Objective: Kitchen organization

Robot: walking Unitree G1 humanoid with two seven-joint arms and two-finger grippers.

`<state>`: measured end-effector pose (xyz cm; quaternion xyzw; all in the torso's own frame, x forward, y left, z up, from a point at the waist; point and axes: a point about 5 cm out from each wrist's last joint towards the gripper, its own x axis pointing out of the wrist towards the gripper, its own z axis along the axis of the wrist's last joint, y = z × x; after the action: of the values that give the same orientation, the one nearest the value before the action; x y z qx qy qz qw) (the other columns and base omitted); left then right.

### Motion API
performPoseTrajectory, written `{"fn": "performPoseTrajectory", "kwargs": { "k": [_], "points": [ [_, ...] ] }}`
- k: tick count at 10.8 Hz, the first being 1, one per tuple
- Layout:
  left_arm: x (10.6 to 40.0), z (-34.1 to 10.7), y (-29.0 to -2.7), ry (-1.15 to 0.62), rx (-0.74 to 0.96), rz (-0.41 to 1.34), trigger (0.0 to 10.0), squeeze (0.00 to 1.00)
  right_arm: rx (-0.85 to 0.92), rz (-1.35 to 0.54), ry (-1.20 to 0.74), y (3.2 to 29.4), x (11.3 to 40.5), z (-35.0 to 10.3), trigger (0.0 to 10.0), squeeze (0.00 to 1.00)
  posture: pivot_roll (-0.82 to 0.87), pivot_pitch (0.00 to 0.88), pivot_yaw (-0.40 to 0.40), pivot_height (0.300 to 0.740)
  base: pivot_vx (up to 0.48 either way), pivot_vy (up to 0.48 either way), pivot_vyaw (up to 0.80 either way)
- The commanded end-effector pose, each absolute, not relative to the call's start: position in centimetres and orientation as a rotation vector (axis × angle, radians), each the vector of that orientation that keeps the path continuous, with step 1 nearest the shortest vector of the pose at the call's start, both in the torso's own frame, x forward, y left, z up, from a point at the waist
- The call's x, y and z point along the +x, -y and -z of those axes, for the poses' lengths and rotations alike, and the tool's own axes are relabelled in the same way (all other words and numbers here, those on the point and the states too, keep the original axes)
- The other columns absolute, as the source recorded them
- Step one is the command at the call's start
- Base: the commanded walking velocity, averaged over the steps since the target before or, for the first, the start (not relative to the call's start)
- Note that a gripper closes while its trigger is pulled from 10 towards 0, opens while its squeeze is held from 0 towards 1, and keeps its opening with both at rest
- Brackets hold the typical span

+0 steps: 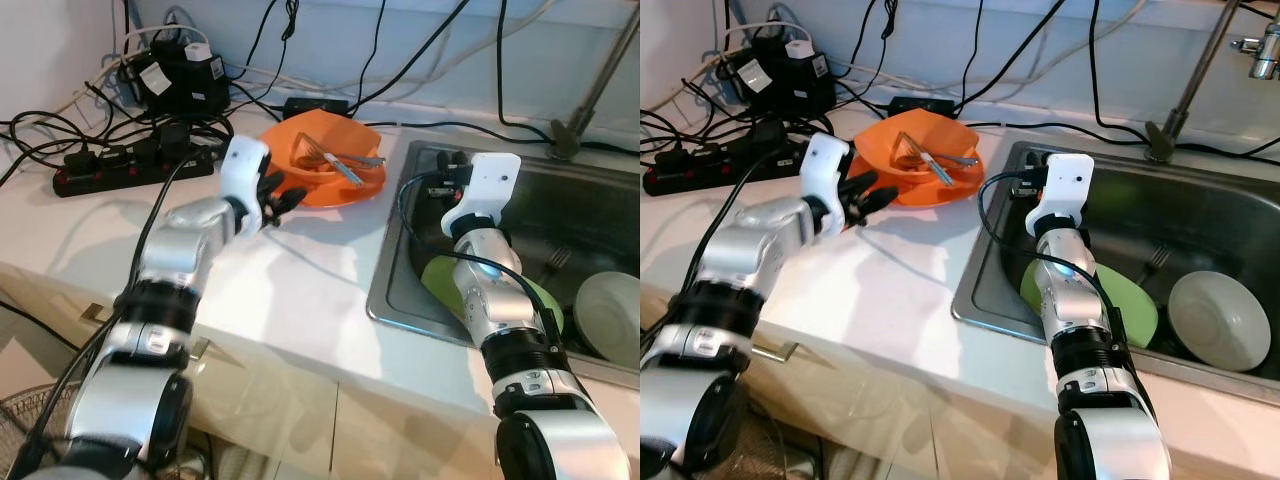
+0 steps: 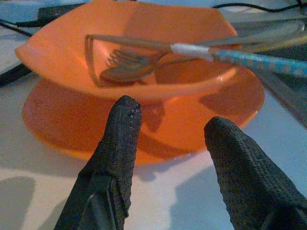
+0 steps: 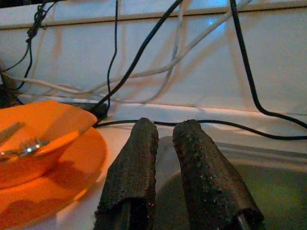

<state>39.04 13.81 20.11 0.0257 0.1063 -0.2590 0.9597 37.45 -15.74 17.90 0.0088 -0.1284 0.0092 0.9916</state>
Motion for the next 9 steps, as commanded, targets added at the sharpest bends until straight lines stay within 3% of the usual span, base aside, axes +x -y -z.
{"fn": "performPoseTrajectory", "kwargs": {
  "k": [1, 5, 9],
  "points": [
    [39.3, -19.9, -13.5, -0.232, 0.056, 0.530, 10.0, 0.00, 0.019, -0.010, 0.271, 16.1, 37.2, -18.0, 10.0, 0.00, 0.17, 0.010, 0.036, 0.740, 0.000, 0.000, 0.00],
    [40.3, -18.4, -12.2, -0.293, 0.051, 0.511, 10.0, 0.00, -0.003, 0.014, 0.297, 17.2, 36.5, -18.8, 10.0, 0.00, 0.12, 0.047, 0.048, 0.740, 0.000, 0.000, 0.00],
    [41.2, -20.2, -11.1, -0.244, 0.048, 0.499, 10.0, 0.00, 0.001, 0.029, 0.283, 17.4, 35.0, -18.2, 10.0, 0.00, 0.08, 0.085, 0.056, 0.740, 0.000, 0.000, 0.00]
  ]
}}
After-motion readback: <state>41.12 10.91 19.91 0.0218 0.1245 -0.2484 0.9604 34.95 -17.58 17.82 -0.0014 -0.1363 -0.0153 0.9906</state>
